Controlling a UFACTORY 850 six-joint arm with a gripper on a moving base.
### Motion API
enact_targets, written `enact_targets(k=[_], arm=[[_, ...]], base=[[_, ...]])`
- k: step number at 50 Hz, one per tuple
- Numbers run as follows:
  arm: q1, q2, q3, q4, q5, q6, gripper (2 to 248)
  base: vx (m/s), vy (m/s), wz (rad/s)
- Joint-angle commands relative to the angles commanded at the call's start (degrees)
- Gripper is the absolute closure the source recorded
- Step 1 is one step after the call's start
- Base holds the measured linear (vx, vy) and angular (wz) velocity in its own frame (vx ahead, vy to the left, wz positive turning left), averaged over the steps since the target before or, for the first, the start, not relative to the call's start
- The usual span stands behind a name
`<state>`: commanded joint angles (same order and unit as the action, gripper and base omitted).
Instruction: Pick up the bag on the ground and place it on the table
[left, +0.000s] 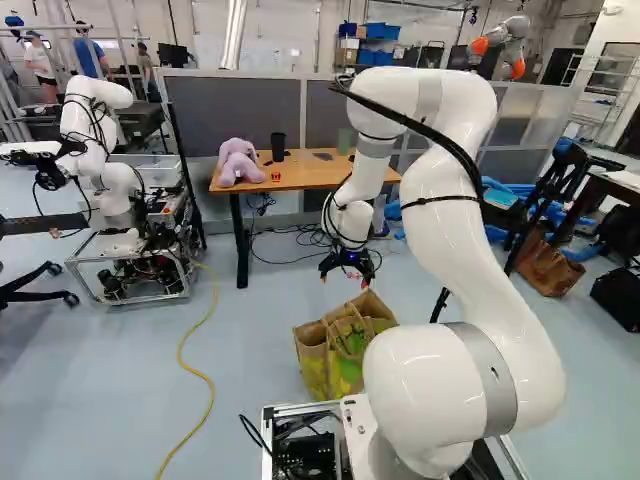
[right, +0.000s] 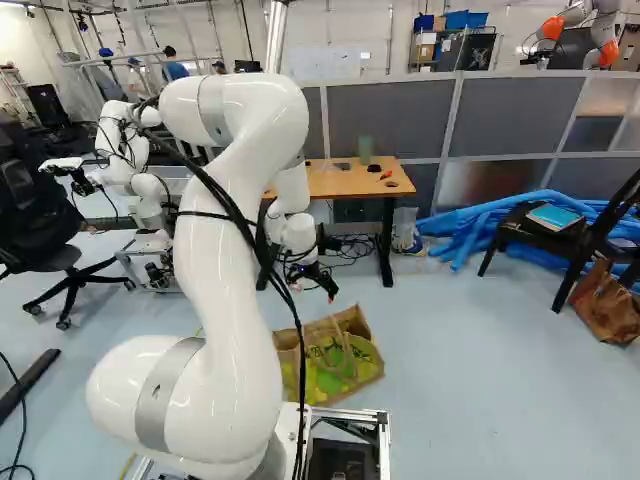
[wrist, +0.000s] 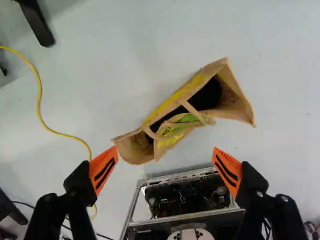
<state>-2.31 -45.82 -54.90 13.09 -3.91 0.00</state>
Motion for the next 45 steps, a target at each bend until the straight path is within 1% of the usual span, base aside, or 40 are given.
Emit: enact_targets(k=[8,13,23,45], arm=[[0.0,-1.88,-1.16,0.0,0.0,0.12,3],[0.0,-3.04,-1.9,0.0,0.0,1.83,3],[0.0,-5.37,-3.4,0.0,0.0,7.31,3],[0.0,-10.48,-6.85,0.0,0.0,20.63,3]], base=[[0.0,0.0,0.0],[0.0,0.0,0.0],[0.0,0.0,0.0],[0.0,0.0,0.0]])
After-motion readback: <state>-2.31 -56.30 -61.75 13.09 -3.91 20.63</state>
